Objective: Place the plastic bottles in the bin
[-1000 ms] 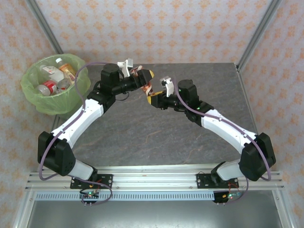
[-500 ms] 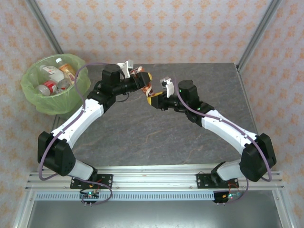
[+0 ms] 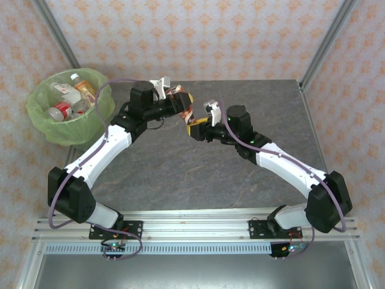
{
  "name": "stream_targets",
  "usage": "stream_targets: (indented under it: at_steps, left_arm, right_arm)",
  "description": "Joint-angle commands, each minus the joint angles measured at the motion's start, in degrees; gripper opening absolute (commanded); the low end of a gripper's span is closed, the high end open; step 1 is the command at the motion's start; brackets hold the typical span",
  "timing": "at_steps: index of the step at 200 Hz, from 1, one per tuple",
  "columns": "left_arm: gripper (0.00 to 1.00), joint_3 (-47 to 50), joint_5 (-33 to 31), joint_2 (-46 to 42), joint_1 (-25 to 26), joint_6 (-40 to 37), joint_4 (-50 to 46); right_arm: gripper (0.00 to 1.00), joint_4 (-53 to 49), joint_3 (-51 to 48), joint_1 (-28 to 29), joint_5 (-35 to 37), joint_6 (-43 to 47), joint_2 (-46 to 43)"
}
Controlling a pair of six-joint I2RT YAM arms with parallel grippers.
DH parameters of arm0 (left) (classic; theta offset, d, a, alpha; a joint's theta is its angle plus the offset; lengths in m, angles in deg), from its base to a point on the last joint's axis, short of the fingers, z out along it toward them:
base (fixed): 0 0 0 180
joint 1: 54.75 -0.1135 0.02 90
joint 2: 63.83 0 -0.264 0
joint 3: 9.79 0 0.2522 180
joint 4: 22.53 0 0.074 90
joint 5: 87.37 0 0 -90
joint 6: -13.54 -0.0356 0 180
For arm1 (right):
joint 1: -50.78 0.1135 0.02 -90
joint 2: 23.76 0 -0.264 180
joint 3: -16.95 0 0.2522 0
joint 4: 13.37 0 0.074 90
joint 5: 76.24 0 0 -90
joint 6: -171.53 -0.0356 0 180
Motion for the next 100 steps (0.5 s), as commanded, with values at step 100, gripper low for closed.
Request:
stream_targets:
  at_steps: [100]
  left_arm:
    - [0.44,-10.6,-21.6,-1.4,-2.9,-9.7,-21.4]
  right_arm:
    - [0.99,1.7,-10.2,-0.1,40.7,-0.3,-10.4]
